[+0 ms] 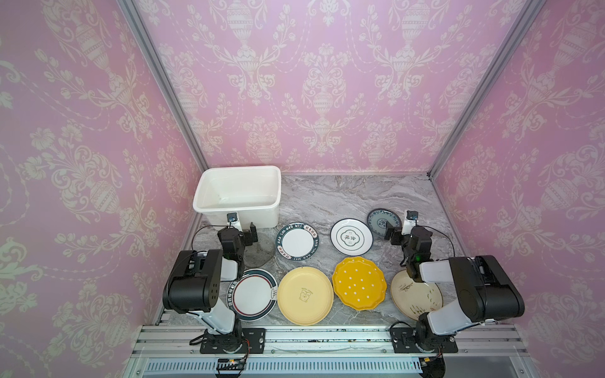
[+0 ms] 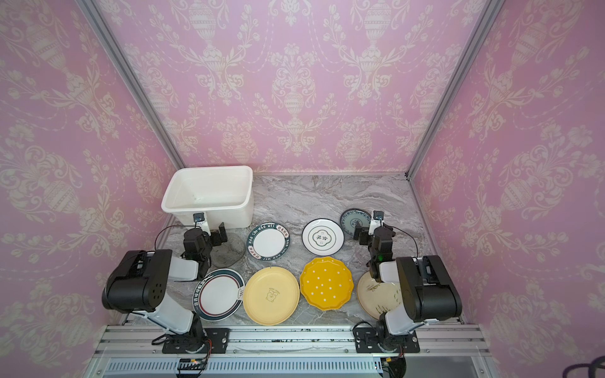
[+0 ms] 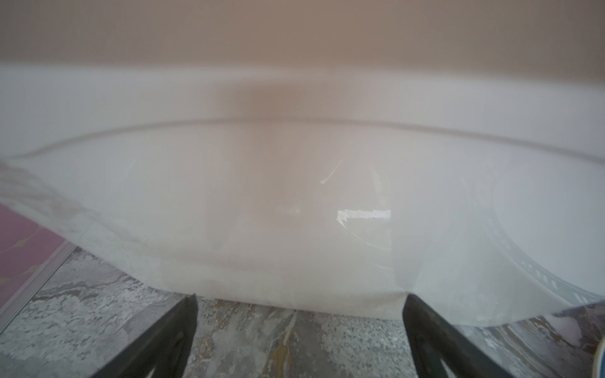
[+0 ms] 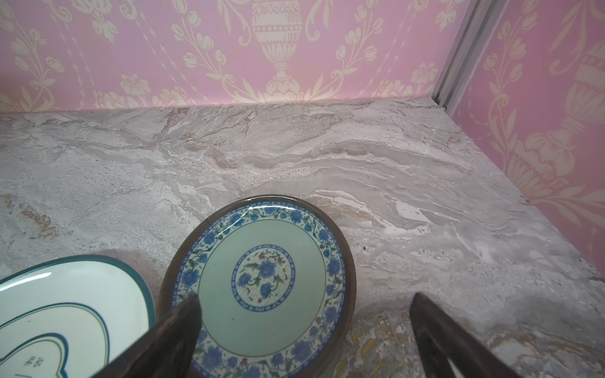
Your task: Place the plates into the plastic bin on the countertop
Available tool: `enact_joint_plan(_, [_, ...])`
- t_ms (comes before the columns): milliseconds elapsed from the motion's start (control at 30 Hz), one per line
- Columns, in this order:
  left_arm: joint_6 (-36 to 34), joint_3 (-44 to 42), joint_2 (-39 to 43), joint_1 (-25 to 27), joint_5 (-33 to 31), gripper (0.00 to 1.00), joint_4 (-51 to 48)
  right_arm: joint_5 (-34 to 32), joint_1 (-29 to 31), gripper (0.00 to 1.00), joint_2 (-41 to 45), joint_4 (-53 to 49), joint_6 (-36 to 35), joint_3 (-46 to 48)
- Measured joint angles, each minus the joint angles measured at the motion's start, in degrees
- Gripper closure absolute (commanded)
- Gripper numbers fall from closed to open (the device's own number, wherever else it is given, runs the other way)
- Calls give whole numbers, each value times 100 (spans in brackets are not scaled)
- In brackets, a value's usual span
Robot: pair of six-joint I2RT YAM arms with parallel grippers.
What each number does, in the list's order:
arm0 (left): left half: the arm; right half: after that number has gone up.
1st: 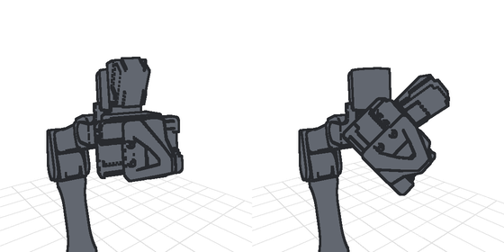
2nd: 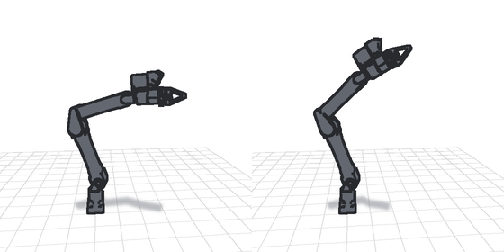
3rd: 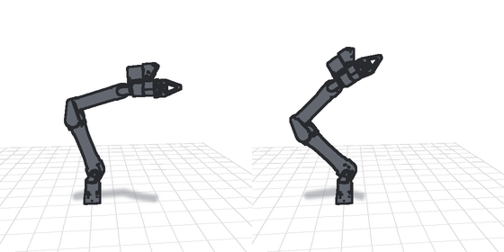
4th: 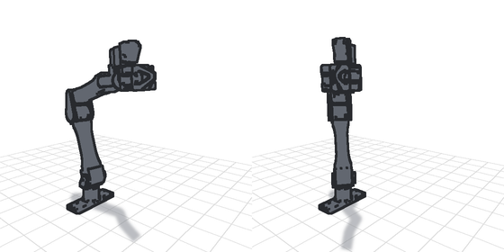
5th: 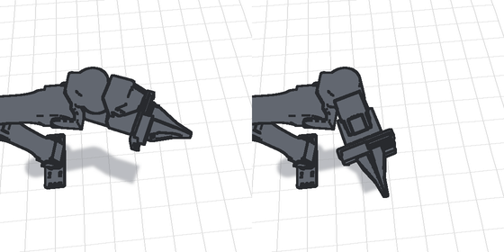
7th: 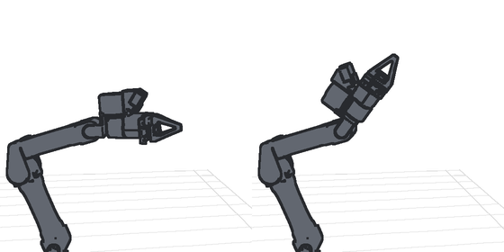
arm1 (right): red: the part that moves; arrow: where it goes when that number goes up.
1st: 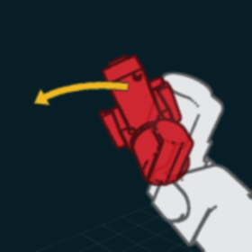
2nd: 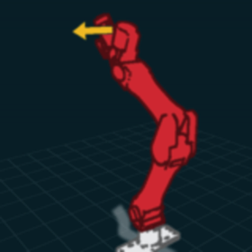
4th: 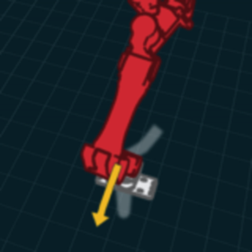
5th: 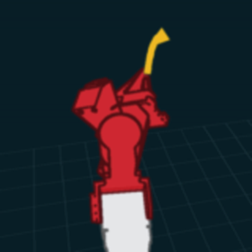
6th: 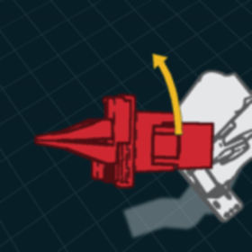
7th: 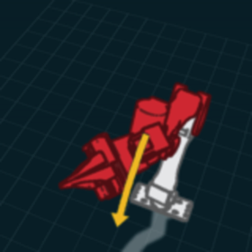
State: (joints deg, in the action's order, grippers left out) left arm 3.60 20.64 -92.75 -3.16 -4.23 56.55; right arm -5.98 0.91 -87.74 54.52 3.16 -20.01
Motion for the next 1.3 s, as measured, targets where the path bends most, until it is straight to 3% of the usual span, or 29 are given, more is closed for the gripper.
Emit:
enact_joint_plan(133, [-35, -48, 319, 0, 133, 1, -271, -98, 44, 0, 623, -710, 0, -26])
enact_joint_plan(367, [-2, -94, 2686, 0, 146, 1, -1432, -61, 114, 0, 2712, -2918, 249, -852])
enact_joint_plan(567, [603, 616, 4459, 0, -160, 1, -3814, 389, 109, 0, 3379, -5351, 1751, -2354])
enact_joint_plan(700, [1495, 1261, 5169, 0, -380, 1, -5488, 1255, -122, 0, 3423, -6448, 2876, -2758])
enact_joint_plan(900, [2643, 2236, 5152, -4, -35, 1, -7593, 2361, -205, 0, 3388, -7259, 3794, -2820])
enact_joint_plan(1167, [3477, 2304, 5005, 0, 1462, 1, -8362, 3012, -149, 0, 3209, -8424, 4030, -3351])
enact_joint_plan(1300, [3757, 2481, 4929, 138, 2050, 1, -8653, 3071, 372, 2, 3099, -9012, 3967, -3506])
